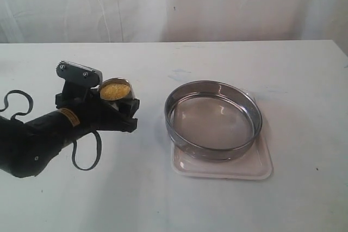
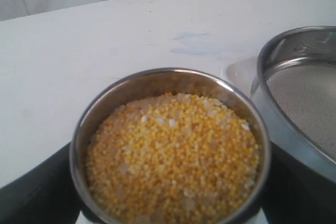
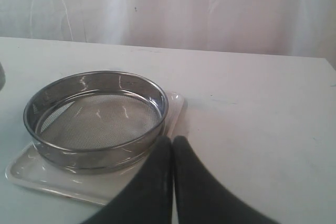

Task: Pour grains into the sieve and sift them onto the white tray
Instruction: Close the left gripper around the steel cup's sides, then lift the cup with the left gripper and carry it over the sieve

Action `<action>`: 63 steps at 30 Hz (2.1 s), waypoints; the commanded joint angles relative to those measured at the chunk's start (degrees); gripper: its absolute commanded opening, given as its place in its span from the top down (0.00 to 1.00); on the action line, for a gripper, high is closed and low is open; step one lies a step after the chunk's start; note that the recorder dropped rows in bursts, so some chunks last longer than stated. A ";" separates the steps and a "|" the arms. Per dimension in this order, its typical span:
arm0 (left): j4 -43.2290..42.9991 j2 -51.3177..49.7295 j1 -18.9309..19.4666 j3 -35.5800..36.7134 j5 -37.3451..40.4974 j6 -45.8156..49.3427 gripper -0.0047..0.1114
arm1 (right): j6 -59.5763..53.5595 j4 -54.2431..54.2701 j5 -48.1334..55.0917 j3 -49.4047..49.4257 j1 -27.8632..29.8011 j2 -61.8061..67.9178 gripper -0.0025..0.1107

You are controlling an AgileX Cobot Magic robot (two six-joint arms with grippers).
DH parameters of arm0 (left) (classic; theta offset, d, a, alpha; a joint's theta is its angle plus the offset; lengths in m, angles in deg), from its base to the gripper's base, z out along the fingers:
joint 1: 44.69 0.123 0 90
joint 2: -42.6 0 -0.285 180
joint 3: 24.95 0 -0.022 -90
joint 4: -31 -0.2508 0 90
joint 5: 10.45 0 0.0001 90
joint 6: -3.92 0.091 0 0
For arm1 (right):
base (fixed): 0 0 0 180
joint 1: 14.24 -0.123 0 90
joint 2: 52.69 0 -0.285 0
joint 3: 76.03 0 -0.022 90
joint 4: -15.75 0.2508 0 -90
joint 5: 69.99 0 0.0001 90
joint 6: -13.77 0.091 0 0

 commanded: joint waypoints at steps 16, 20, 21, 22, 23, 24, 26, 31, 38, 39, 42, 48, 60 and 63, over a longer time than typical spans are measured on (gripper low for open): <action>-55.40 17.97 -0.28 -14.77 26.12 -45.98 0.96 | -0.02 -0.02 -0.76 0.31 -0.23 -0.37 0.98; -65.37 16.68 -3.13 -20.18 30.40 -52.12 0.96 | -0.02 -0.02 -0.76 0.31 -0.23 -0.37 0.98; -66.97 16.06 -4.17 -21.10 31.65 -52.64 0.96 | -0.02 -0.02 -0.76 0.31 -0.23 -0.37 0.98; -67.80 15.42 -5.17 -22.02 32.78 -52.64 0.96 | -0.02 -0.02 -0.76 0.31 -0.23 -0.37 0.98; -67.95 13.99 -6.78 -23.58 34.08 -52.73 0.96 | -0.02 -0.02 -0.76 0.31 -0.23 -0.37 0.98; -67.95 13.10 -7.40 -24.37 34.33 -52.73 0.96 | -0.02 -0.02 -0.76 0.31 -0.23 -0.37 0.98; -69.37 10.31 -8.63 -26.41 34.65 -53.98 0.96 | -0.02 0.08 -0.76 0.31 -0.23 -0.37 0.98; -75.96 6.18 -9.44 -29.39 35.24 -58.88 0.96 | -0.02 0.08 -0.76 0.31 -0.23 -0.37 0.98; -95.00 1.24 -10.35 -34.16 35.40 -73.40 0.96 | -0.02 0.08 -0.76 0.31 -0.23 -0.37 0.98; -98.18 0.61 -10.47 -34.93 35.40 -75.93 0.96 | -0.02 0.08 -0.76 0.31 -0.23 -0.37 0.98; -99.95 -0.95 -10.51 -36.77 34.70 -79.23 0.96 | -0.02 0.08 -0.76 0.31 -0.23 -0.37 0.98; -99.95 -2.31 -10.51 -37.47 33.76 -79.23 0.96 | -0.02 0.08 -0.76 0.31 -0.23 -0.37 0.98; -99.95 -2.58 -10.51 -37.47 31.49 -77.10 0.96 | -0.02 0.08 -0.76 0.31 -0.23 -0.37 0.98; -99.95 -2.58 -10.51 -37.47 31.49 -77.10 0.96 | -0.02 0.08 -0.76 0.31 -0.23 -0.37 0.98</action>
